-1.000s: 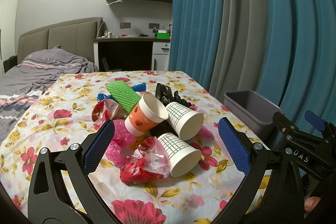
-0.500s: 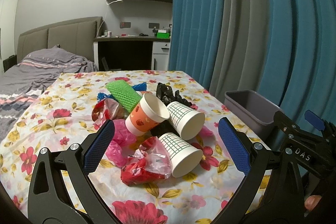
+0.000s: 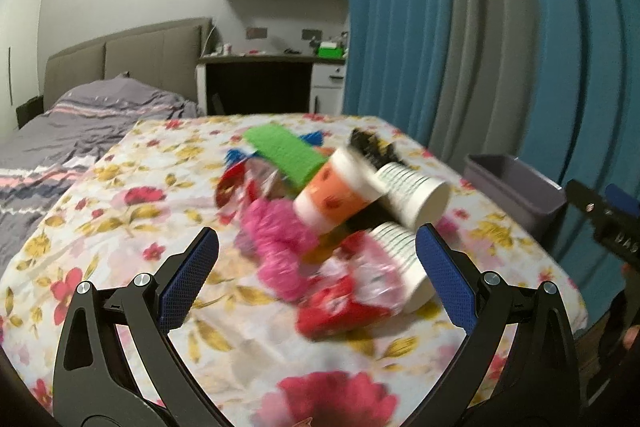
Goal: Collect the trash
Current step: 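Grasp the pink plastic bag with the left tool while the right tool grasps the red bag, then carry the pink bag in the left tool and red bag in the right tool to the grey bin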
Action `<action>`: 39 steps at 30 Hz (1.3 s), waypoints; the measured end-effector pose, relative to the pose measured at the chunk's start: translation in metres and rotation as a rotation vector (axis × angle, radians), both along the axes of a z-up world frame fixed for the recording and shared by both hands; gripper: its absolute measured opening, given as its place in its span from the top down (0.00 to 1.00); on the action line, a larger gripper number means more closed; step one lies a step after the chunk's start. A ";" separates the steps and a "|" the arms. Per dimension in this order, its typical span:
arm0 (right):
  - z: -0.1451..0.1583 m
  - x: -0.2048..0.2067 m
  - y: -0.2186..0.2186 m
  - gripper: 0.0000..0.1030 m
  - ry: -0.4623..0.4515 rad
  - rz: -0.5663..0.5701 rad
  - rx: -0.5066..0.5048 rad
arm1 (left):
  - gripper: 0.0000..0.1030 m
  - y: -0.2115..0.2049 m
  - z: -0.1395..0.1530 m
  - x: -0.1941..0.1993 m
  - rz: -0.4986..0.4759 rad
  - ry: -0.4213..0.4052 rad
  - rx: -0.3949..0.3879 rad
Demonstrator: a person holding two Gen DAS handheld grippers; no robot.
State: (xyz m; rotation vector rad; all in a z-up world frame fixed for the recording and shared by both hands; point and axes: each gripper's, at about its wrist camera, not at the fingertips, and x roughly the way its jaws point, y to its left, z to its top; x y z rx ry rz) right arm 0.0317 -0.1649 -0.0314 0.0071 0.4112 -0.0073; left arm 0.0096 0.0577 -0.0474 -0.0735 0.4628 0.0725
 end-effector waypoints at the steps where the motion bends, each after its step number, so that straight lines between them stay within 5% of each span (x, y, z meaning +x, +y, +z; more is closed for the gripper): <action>1: -0.003 0.001 0.002 0.05 0.004 0.007 0.001 | 0.06 0.003 -0.002 0.000 0.003 0.008 -0.003; 5: -0.007 0.005 0.011 0.05 0.015 0.044 0.001 | 0.06 0.014 -0.013 0.010 0.004 0.046 -0.004; 13: -0.017 0.005 0.033 0.06 0.025 0.132 -0.006 | 0.27 0.037 -0.028 0.044 0.019 0.148 -0.061; 18: -0.018 0.000 0.049 0.09 0.017 0.204 -0.018 | 0.66 0.046 -0.047 0.067 0.002 0.243 -0.133; 23: -0.018 -0.005 0.063 0.13 0.014 0.289 -0.005 | 0.86 0.048 -0.047 0.061 -0.003 0.218 -0.147; 31: -0.034 -0.005 0.104 0.28 0.080 0.472 0.011 | 0.88 0.063 -0.008 0.009 0.009 0.081 -0.158; 39: -0.057 -0.002 0.140 0.34 0.180 0.590 -0.006 | 0.88 0.095 -0.005 -0.017 0.121 0.057 -0.147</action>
